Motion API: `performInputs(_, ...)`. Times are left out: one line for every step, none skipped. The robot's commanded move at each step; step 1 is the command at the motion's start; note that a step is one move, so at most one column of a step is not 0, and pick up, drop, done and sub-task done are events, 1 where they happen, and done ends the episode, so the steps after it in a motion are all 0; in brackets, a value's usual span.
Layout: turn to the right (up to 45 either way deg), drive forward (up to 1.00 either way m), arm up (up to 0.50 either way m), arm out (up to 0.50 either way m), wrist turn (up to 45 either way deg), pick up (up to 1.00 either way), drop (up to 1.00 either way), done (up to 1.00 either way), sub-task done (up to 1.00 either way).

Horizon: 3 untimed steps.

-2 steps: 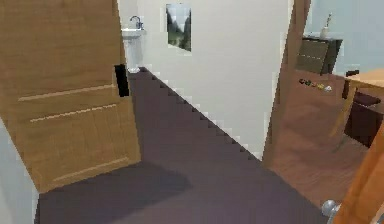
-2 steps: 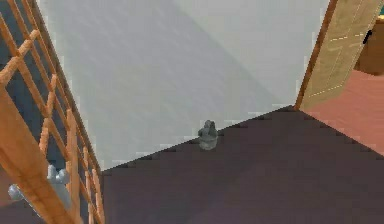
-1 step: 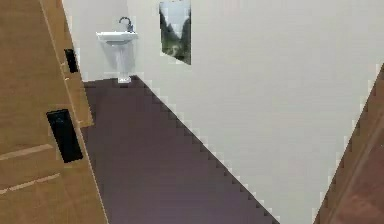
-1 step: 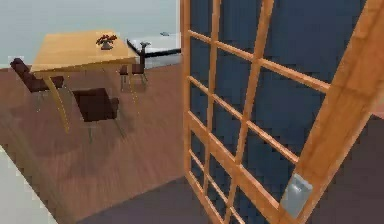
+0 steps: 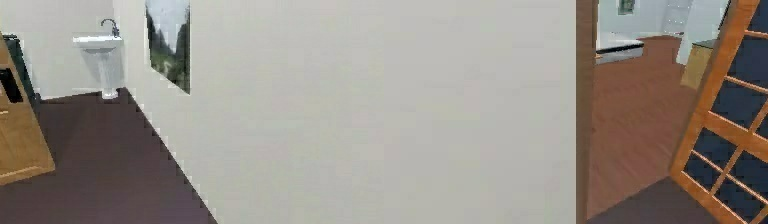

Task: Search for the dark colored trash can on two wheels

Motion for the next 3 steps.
performInputs(-27.0,0.00,0.00,0.00,0.0,0.00,0.00,0.00,0.00)
performInputs(0.0,1.00,0.00,0.00,0.0,0.00,0.00,0.00,0.00)
performInputs(0.0,1.00,0.00,0.00,0.0,0.00,0.00,0.00,0.00)
